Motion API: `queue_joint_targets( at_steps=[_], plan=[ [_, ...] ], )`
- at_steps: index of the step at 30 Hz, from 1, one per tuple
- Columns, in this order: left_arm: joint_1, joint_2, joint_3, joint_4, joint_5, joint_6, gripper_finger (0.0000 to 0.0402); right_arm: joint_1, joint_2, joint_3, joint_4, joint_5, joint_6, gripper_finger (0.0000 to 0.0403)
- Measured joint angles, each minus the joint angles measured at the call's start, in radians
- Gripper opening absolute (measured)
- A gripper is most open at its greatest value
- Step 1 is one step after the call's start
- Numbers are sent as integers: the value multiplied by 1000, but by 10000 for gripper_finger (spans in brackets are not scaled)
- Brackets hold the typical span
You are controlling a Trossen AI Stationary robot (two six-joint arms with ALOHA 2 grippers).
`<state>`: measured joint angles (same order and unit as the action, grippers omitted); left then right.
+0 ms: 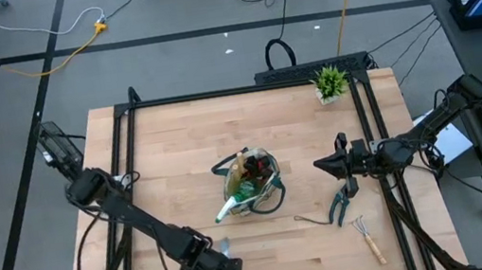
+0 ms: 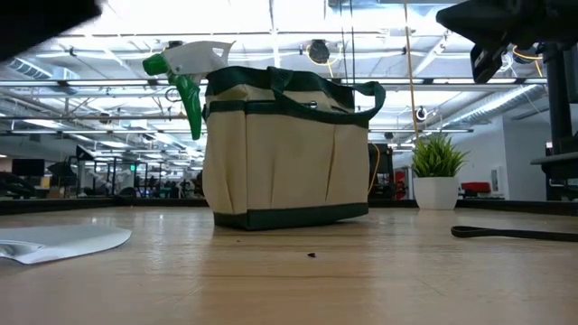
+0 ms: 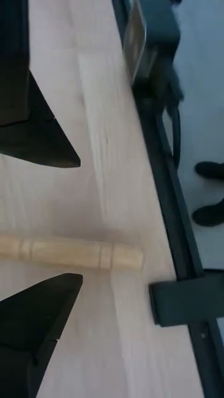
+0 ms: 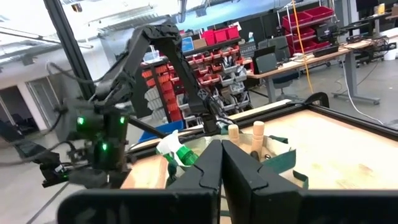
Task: Pick & Place Garden tools in Gardening bag
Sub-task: Put the trowel into the gardening bag
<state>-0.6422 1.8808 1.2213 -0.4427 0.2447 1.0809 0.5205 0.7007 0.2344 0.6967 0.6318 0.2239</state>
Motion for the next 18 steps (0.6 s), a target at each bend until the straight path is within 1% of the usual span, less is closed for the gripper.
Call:
queue_joint_targets(
  at_steps=[3,6,10,14,18],
  plan=[
    [2,39,0,-6,0,24,294,0,0,0,1,-1,2,1],
    [6,71,0,32,-3,40,294,0,-1,0,2,-2,3,1],
    [6,89,1,79,2,8,294,0,-1,0,2,-3,3,1],
    [6,92,0,121,20,-116,294,0,-1,0,2,-3,3,1],
    [4,93,0,148,35,-301,294,0,-1,0,2,-3,3,1]
  ],
)
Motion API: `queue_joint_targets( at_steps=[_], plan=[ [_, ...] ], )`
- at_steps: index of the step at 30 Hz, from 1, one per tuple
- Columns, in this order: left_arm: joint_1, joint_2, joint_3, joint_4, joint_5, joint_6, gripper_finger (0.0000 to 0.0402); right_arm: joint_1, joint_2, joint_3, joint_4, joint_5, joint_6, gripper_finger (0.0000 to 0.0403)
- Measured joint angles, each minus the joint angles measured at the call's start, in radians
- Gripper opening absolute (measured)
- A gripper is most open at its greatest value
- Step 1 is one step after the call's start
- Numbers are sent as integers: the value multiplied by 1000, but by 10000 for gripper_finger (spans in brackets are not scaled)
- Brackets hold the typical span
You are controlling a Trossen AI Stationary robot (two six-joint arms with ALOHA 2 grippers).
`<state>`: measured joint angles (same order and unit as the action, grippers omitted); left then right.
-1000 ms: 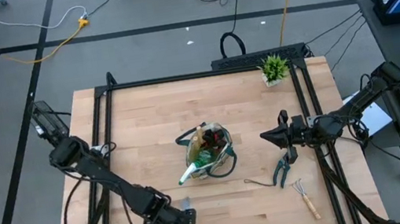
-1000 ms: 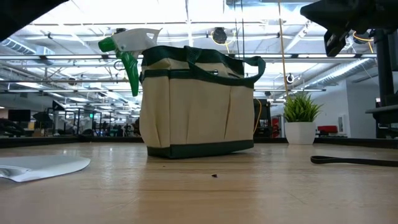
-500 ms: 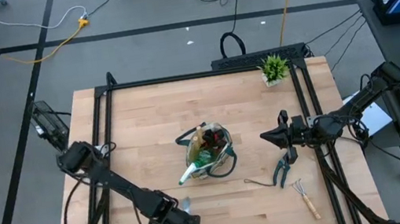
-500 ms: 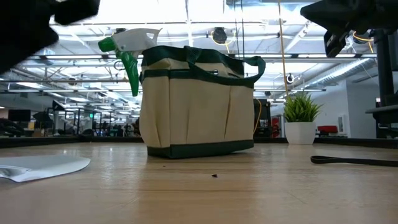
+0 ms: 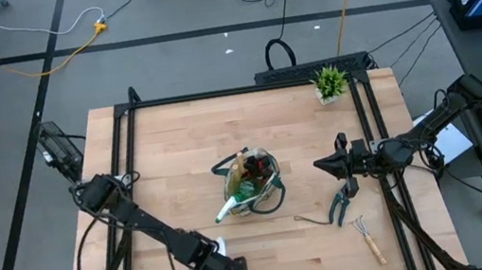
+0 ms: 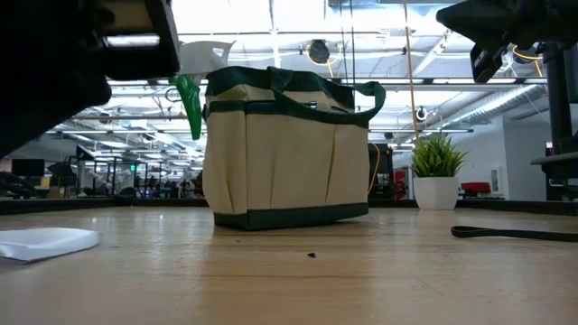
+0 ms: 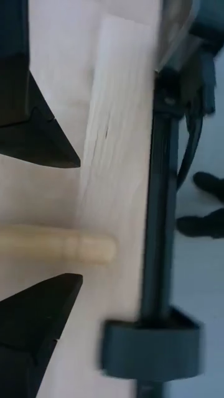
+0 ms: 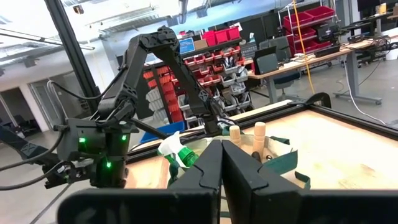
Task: Pick & Place Garden tools in Gardening bag
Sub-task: Put the trowel into the gardening bag
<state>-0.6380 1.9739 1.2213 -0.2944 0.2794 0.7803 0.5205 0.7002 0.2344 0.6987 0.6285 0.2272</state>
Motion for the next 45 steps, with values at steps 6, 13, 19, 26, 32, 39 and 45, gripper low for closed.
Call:
queue_joint_targets(
  at_steps=[6,13,19,26,32,39,45],
  plan=[
    [1,0,0,13,-1,-268,294,0,0,0,0,0,0,1],
    [1,0,0,44,-63,-418,294,0,0,0,0,0,0,1],
    [1,0,0,68,-118,-539,294,0,0,0,0,2,0,1],
    [1,0,0,61,-124,-600,294,0,0,0,0,3,0,1],
    [0,0,0,61,-124,-598,294,0,0,0,0,3,0,1],
    [0,0,0,60,-122,-599,294,0,0,0,0,3,0,1],
    [0,-1,0,60,-122,-607,294,0,0,0,0,3,-1,1]
  ],
)
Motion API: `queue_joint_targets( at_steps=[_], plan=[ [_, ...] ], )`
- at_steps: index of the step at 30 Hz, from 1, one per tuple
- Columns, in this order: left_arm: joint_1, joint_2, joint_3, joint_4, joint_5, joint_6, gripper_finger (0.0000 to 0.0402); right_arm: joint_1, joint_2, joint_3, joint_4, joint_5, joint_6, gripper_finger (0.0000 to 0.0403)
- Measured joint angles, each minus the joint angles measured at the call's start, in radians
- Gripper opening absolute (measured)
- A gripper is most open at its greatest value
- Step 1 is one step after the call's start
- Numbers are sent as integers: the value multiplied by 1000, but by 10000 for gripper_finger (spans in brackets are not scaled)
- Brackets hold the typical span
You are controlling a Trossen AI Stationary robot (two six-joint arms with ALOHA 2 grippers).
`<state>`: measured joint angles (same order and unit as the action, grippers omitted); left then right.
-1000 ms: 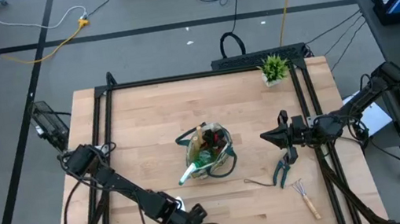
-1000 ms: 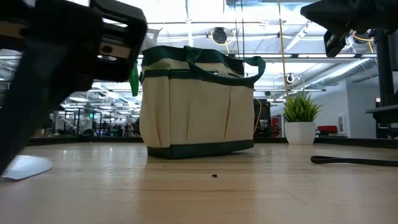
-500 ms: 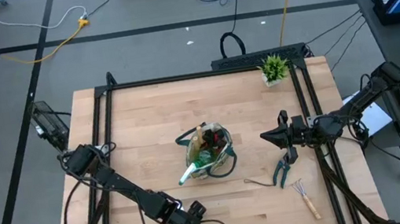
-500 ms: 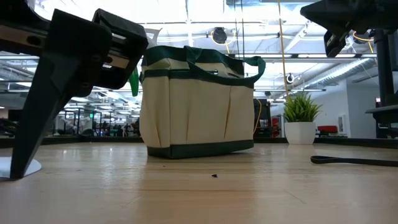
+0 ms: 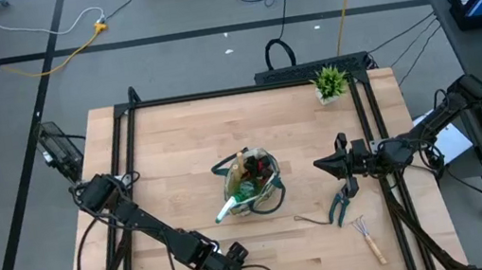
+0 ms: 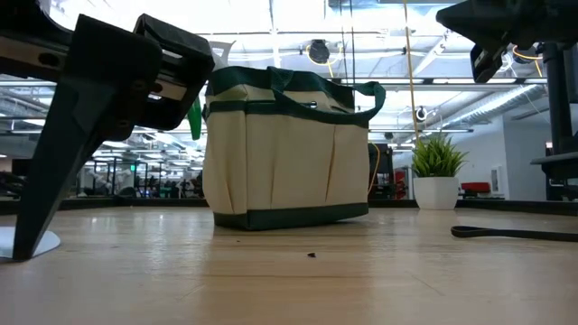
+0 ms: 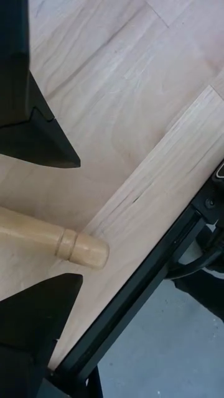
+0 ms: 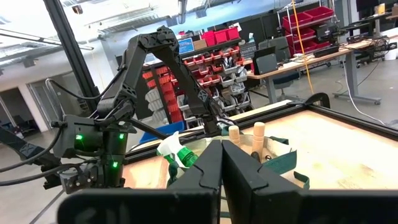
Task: Pick & Place Garden tools in Gardening bag
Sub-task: Put the trowel into the gardening bag
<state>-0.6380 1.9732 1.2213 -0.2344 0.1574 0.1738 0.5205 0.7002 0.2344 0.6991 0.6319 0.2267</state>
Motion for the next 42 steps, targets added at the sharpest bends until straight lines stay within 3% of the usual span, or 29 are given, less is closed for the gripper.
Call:
queue_joint_targets(
  at_steps=[42],
  plan=[
    [0,-1,0,0,35,-48,294,0,0,0,0,0,-3,1]
  ],
)
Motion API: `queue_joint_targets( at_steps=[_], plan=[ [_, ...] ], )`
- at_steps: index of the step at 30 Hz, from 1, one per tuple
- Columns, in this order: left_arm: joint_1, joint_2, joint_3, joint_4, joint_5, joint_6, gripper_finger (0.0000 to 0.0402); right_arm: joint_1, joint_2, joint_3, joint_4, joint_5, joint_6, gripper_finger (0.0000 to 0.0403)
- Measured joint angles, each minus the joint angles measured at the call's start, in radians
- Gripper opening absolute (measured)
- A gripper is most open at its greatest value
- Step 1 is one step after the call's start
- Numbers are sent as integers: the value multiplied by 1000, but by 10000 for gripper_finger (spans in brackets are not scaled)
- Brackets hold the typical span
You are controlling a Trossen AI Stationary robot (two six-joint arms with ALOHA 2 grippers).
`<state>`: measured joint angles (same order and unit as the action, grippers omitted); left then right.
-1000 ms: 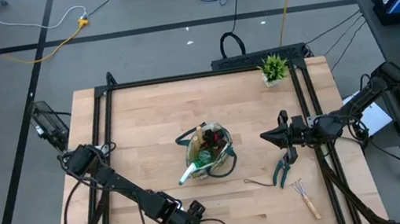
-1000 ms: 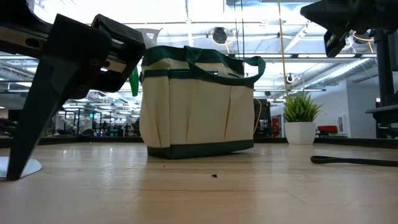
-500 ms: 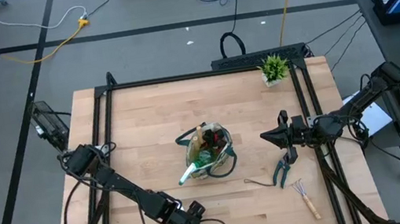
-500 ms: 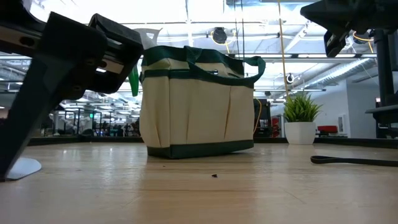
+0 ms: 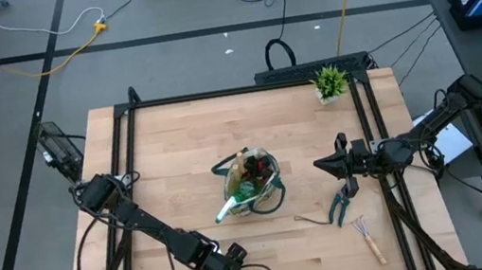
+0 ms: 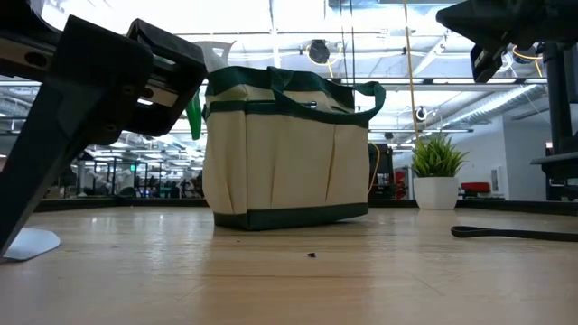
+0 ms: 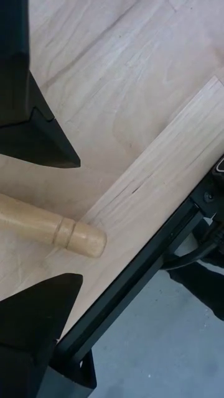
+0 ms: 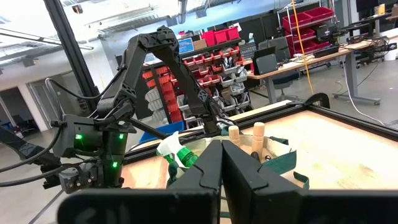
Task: Pick & Place Garden tools in Gardening bag
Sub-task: Put the trowel into the gardening bag
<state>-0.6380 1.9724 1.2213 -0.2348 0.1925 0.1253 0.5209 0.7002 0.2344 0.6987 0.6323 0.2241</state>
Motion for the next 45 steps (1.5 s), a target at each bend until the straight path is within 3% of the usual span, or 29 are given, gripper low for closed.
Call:
queue_joint_targets(
  at_steps=[16,23,32,36,45],
  plan=[
    [0,0,0,5,-10,-56,294,0,0,0,0,13,0,1],
    [-1,0,0,-16,-22,7,294,-2,0,0,0,28,2,1],
    [-20,0,0,-50,-116,100,292,-2,0,0,0,27,3,1],
    [-19,0,0,-50,-116,102,259,-2,0,0,0,29,3,1],
    [-19,0,0,-50,-116,102,106,-2,0,0,0,30,3,1]
  ],
)
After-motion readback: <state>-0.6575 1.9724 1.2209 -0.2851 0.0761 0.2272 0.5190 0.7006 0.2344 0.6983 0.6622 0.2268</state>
